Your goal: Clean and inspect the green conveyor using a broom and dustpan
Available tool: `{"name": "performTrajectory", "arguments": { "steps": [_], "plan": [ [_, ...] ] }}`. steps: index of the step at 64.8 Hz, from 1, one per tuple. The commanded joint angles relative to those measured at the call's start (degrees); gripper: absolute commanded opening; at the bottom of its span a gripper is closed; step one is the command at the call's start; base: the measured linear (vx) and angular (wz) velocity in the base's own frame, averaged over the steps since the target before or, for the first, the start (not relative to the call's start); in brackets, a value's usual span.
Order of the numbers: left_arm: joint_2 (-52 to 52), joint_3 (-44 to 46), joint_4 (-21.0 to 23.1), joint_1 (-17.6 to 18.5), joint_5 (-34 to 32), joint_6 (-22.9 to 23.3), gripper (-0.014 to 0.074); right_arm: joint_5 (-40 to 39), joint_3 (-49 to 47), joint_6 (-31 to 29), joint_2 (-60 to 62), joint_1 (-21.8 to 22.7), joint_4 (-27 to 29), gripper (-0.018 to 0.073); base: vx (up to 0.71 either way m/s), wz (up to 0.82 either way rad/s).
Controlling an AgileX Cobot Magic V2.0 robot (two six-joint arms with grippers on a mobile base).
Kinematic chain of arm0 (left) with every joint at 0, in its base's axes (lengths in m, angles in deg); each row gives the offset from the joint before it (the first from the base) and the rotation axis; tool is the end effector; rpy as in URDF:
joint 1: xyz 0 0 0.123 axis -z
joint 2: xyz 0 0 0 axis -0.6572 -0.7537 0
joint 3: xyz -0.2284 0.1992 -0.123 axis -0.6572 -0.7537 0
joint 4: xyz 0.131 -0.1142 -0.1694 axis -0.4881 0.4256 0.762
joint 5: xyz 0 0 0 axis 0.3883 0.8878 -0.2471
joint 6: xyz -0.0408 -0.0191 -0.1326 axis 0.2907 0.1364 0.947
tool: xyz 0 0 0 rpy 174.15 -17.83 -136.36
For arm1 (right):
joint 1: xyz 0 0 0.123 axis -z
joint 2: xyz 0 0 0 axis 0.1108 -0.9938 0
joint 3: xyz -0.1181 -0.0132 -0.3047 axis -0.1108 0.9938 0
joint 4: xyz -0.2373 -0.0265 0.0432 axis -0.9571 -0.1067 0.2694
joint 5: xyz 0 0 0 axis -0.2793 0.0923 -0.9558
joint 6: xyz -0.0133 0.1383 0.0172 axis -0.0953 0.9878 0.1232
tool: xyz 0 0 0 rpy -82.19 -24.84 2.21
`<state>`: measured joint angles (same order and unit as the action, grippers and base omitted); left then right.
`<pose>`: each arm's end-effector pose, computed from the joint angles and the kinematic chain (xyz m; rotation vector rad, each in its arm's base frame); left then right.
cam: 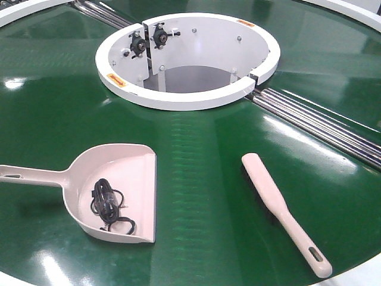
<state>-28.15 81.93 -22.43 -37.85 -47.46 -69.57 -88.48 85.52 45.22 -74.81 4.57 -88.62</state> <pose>0.0540 -0.0030 0.2006 0.0664 1.5481 -0.0214 0.0539 0.0015 0.2063 -0.0375 1.5074 0.0091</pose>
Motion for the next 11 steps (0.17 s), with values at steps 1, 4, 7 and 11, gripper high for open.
{"name": "performTrajectory", "arguments": {
  "steps": [1, 4, 7, 11],
  "plan": [
    [0.78, -0.56, 0.00, -0.19, -4.51, 0.49, -0.0008, -4.47, 0.18, 0.09, 0.60, 0.08, -0.12, -0.0008, 0.00, 0.00],
    [0.78, -0.56, 0.00, -0.19, -4.51, 0.49, -0.0008, -4.47, 0.18, 0.09, 0.60, 0.08, -0.12, -0.0008, 0.00, 0.00],
    [0.78, -0.56, 0.00, -0.19, -4.51, 0.49, -0.0008, -4.47, 0.18, 0.09, 0.60, 0.08, -0.12, -0.0008, 0.00, 0.00],
    [0.78, -0.56, 0.00, -0.19, -4.51, 0.49, -0.0008, -4.47, 0.18, 0.09, 0.60, 0.08, -0.12, -0.0008, 0.00, 0.00]
  ]
}}
